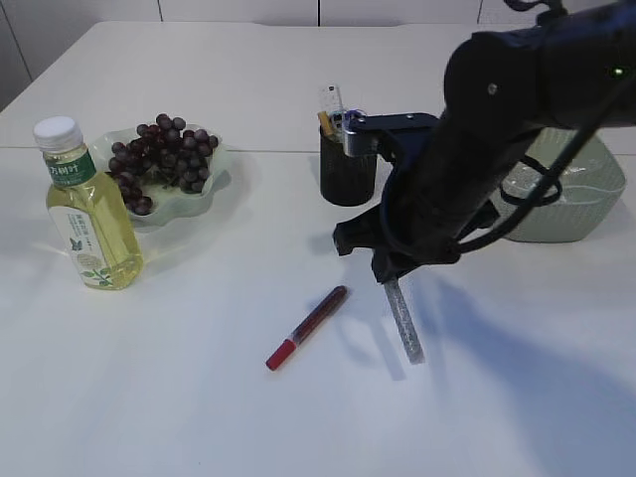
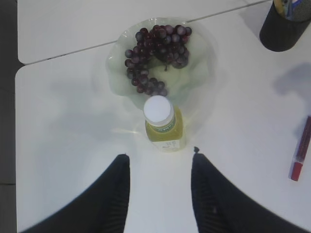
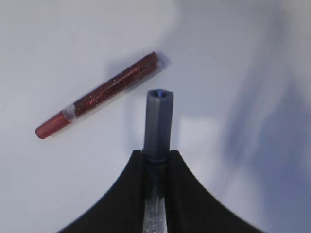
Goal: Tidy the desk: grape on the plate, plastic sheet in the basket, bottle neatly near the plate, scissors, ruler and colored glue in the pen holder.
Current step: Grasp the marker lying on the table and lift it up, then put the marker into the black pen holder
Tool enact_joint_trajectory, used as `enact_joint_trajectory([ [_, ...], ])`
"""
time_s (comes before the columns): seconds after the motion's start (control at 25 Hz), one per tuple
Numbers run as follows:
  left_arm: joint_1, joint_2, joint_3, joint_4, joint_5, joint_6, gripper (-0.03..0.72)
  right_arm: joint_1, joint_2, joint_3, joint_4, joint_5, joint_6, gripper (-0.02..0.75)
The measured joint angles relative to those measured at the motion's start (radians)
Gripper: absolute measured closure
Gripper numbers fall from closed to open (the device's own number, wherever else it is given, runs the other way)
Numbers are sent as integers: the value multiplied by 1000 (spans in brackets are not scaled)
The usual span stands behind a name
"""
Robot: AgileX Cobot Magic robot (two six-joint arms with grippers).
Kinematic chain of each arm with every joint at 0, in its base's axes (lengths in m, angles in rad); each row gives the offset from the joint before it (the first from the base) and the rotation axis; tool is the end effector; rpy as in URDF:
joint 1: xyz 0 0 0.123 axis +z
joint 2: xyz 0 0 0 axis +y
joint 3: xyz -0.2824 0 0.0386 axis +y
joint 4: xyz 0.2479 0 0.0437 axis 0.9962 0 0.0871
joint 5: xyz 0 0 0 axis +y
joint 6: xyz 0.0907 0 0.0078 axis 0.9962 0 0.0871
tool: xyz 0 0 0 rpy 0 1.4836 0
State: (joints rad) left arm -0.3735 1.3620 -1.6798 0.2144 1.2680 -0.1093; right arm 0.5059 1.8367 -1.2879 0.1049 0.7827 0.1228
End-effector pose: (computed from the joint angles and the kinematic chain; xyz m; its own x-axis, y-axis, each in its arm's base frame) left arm 0.2482 -0.0774 0.4588 -0.7130 0.2327 -0.6614 0.2019 0.9715 0.1241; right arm 0.3247 0.1876 0.2073 -0.9105 -0.2809 -0.3034 -0.3321 0.9340 0.1319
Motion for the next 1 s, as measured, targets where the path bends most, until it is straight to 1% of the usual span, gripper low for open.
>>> enact_joint_trajectory([
  [0.24,0,0,0,0,0,0,381,0,-122,218,-23,-279,0,676],
  [0.36,0,0,0,0,0,0,381,0,-144,277,-50,-413,0,677],
  [0.6,0,0,23,-17,0,0,381,0,-146,285,-155,-672,-2,677],
  [0.72,0,0,53,-26,0,0,381,-10,-146,285,-168,-756,-2,677],
  [0.84,0,0,71,-27,0,0,381,-26,-146,258,-171,-798,-4,677],
  [1.0,0,0,74,-3,0,0,381,-72,-137,195,-174,-894,-12,677],
])
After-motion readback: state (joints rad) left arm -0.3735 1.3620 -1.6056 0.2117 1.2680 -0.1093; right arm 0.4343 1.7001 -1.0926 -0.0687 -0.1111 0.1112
